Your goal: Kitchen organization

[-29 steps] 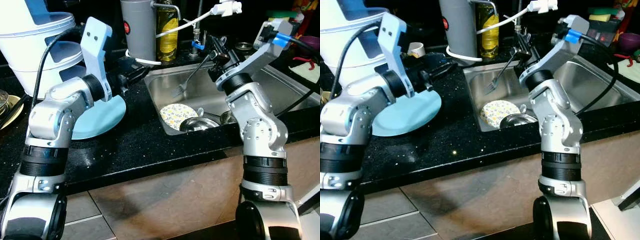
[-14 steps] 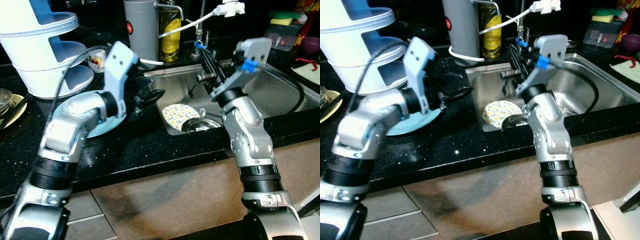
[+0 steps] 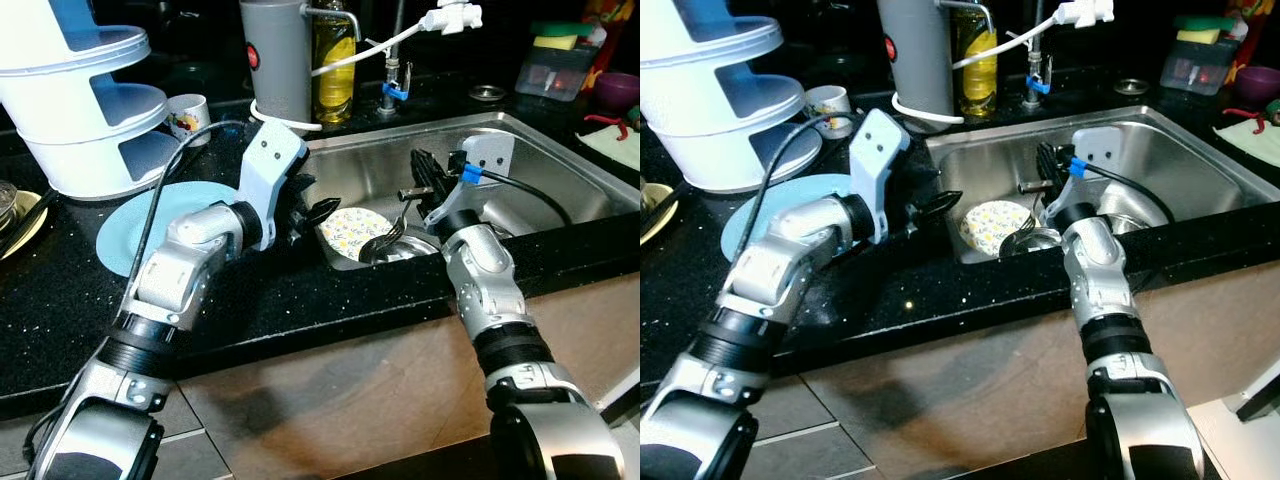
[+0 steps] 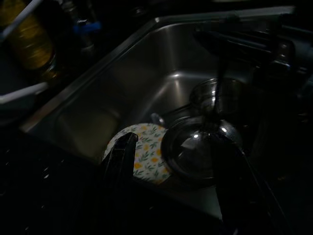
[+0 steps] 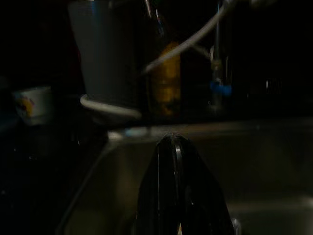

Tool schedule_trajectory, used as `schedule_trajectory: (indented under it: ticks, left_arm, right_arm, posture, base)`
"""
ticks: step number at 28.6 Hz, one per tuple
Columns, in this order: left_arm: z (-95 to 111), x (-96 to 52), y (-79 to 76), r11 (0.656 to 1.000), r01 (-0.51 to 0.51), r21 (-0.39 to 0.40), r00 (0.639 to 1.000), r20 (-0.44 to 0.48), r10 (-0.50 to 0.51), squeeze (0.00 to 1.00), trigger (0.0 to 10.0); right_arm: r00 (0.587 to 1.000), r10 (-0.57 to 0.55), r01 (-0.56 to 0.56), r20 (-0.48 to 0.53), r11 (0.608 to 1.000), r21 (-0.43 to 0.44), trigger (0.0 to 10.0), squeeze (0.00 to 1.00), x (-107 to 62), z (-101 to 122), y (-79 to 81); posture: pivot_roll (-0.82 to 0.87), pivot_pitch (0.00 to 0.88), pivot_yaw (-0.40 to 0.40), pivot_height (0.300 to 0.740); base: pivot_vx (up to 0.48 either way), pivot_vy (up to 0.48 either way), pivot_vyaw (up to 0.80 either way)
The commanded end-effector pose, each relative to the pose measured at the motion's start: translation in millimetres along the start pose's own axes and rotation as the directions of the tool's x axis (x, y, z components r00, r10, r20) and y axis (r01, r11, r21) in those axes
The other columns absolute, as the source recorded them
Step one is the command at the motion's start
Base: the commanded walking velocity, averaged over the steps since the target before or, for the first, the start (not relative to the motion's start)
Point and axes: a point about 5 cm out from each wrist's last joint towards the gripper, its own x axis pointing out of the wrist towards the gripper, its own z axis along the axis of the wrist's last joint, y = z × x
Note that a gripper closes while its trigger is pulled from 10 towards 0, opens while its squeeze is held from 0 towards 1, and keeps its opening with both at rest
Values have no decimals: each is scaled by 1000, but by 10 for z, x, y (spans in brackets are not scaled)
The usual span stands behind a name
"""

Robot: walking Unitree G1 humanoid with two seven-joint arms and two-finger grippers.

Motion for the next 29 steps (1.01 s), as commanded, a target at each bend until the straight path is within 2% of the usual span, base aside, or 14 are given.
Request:
schedule_trajectory:
  ticks: [1, 5, 6, 7, 9, 13, 16, 20, 21, 24, 29]
  left_arm:
    - [-15, 42, 17, 999, -13, 45, 1000, -9, 13, 0, 10000]
    - [-22, 75, 35, 997, -15, 75, 1000, -14, 16, 0, 10000]
    - [-19, 79, 42, 996, -14, 86, 1000, -16, 15, 0, 10000]
    - [-15, 81, 49, 996, -13, 89, 1000, -17, 15, 0, 10000]
    - [-14, 83, 55, 996, -13, 88, 1000, -18, 14, 0, 10000]
    - [-44, 135, 43, 997, 14, 78, 999, -38, -11, 0, 10000]
    - [-49, 146, 33, 997, 25, 77, 999, -43, -22, 0, 10000]
    - [-73, 184, -44, 993, 78, 91, 994, -84, -71, 0, 10000]
    - [-72, 209, -106, 991, 114, 75, 990, -89, -107, 0, 10000]
    - [-73, 231, -155, 988, 146, 55, 986, -87, -141, 0, 10000]
    - [-112, 250, -206, 978, 191, 79, 976, -118, -181, 0, 10000]
  right_arm:
    - [999, -6, 6, -43, 1000, 7, 0, 0, 23, -55, -35]
    - [997, -24, 25, -70, 999, 25, 0, 0, 53, -77, -74]
    - [996, -15, 17, -83, 999, 27, 784, 0, 64, -85, -67]
    - [995, -12, 15, -97, 999, 29, 10000, 0, 75, -93, -61]
    - [994, -8, 11, -107, 999, 31, 10000, 0, 82, -100, -55]
    - [989, 3, 12, -150, 995, 102, 10000, 0, 108, -141, -36]
    - [988, 8, 11, -156, 993, 120, 10000, 0, 113, -147, -29]
    - [985, 45, -20, -166, 989, 147, 10000, 0, 129, -178, 64]
    - [984, 62, -36, -167, 987, 155, 10000, 0, 134, -197, 120]
    - [983, 75, -46, -169, 985, 168, 10000, 0, 143, -207, 163]
    - [979, 120, -85, -167, 975, 203, 10000, 0, 178, -207, 281]
  posture:
    - [62, 227, 39, 740]
    - [61, 231, 37, 740]
    - [62, 237, 33, 740]
    - [59, 239, 33, 740]
    - [59, 239, 33, 740]
    - [57, 244, 25, 740]
    - [57, 244, 25, 740]
    - [53, 242, 29, 740]
    - [54, 241, 30, 740]
    - [53, 242, 30, 740]
    - [57, 249, 28, 740]
  base:
    - [0, 0, 0]
    - [0, 0, 0]
    - [0, 0, 0]
    - [0, 0, 0]
    - [0, 0, 0]
    - [0, 0, 0]
    - [0, 0, 0]
    - [0, 0, 0]
    - [0, 0, 0]
    - [0, 0, 0]
    - [0, 0, 0]
